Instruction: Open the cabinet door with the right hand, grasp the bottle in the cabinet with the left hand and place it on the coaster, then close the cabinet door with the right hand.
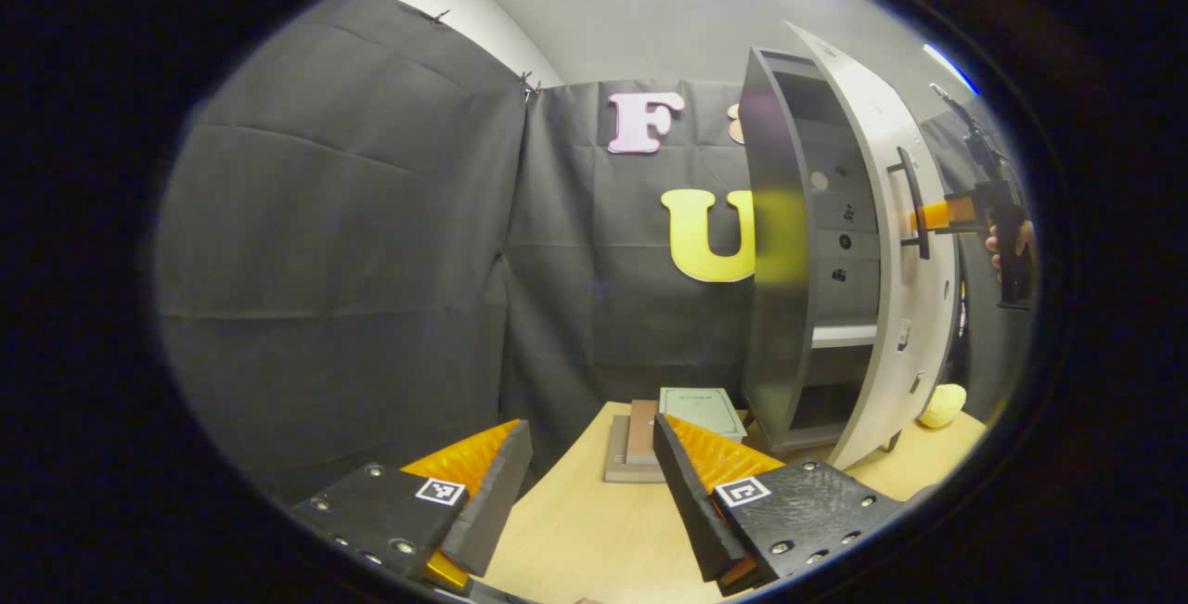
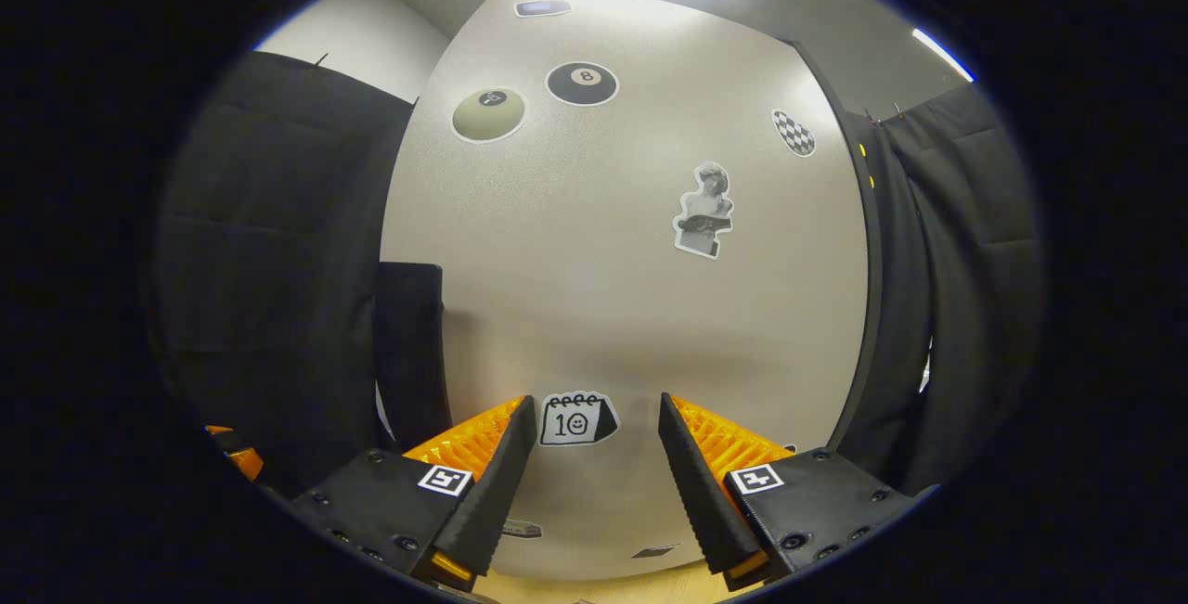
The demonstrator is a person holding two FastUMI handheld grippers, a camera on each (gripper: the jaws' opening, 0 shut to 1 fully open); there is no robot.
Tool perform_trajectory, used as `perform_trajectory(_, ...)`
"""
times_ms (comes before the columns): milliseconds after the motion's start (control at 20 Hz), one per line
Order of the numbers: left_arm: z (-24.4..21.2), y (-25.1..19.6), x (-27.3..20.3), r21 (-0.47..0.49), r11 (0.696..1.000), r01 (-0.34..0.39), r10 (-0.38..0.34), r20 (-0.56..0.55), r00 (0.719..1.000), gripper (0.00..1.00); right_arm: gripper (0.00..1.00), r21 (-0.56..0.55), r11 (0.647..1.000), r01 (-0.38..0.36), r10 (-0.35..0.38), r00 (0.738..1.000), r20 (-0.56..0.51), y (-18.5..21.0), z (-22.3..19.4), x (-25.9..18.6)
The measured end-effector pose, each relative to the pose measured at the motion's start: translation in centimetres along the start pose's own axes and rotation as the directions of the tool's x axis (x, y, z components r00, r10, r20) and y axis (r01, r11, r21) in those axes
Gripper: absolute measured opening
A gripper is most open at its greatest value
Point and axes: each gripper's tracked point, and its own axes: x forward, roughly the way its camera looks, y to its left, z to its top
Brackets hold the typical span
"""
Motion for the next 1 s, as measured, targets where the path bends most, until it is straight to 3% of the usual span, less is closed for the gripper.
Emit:
perform_trajectory(100,0.0,0.1,-0.1,0.006,1.0,-0.005,0.006,-0.002,1.0,0.82,0.81,0.018,1.0,0.006,-0.006,1.0,-0.002,0.1,-0.1,0.5)
perform_trajectory(200,0.1,0.1,-0.1,0.011,1.0,-0.005,0.005,-0.005,1.0,0.82,0.86,0.032,0.999,0.012,-0.012,1.0,-0.001,0.2,-0.3,0.8)
perform_trajectory(250,0.2,0.0,-0.1,0.014,1.0,-0.003,0.003,-0.004,1.0,0.82,0.81,0.035,0.999,0.014,-0.014,1.0,0.002,0.3,-0.2,0.8)
perform_trajectory(300,0.2,-0.1,-0.1,0.017,1.0,0.0,0.0,-0.008,1.0,0.82,0.86,0.037,0.999,0.017,-0.017,1.0,0.004,0.3,-0.3,0.9)
perform_trajectory(400,0.5,-0.5,-0.3,0.025,1.0,0.01,-0.01,-0.014,1.0,0.8,0.81,0.038,0.999,0.021,-0.021,1.0,0.001,0.2,-0.4,0.8)
perform_trajectory(450,1.0,-0.9,-0.5,0.027,0.999,0.018,-0.018,-0.009,1.0,0.82,0.89,0.034,0.999,0.016,-0.016,1.0,-0.004,0.3,-0.5,0.7)
perform_trajectory(500,1.8,-1.9,-0.7,0.031,0.999,0.025,-0.025,-0.002,1.0,0.8,0.87,0.028,1.0,0.01,-0.01,1.0,-0.005,0.3,-0.5,0.6)
perform_trajectory(600,2.0,-4.0,-0.4,0.042,0.999,0.028,-0.029,0.008,1.0,0.8,0.92,0.008,1.0,-0.006,0.006,1.0,0.004,0.0,-0.4,-0.2)
perform_trajectory(650,2.4,-4.9,-0.4,0.049,0.998,0.028,-0.029,0.011,1.0,0.82,0.97,-0.005,1.0,-0.013,0.013,1.0,0.009,-0.3,-0.2,-1.0)
perform_trajectory(1000,6.1,-14.8,-3.0,0.093,0.99,0.105,-0.111,0.055,0.992,0.82,0.99,-0.053,0.998,-0.029,0.032,0.998,0.055,-5.6,1.2,-11.2)
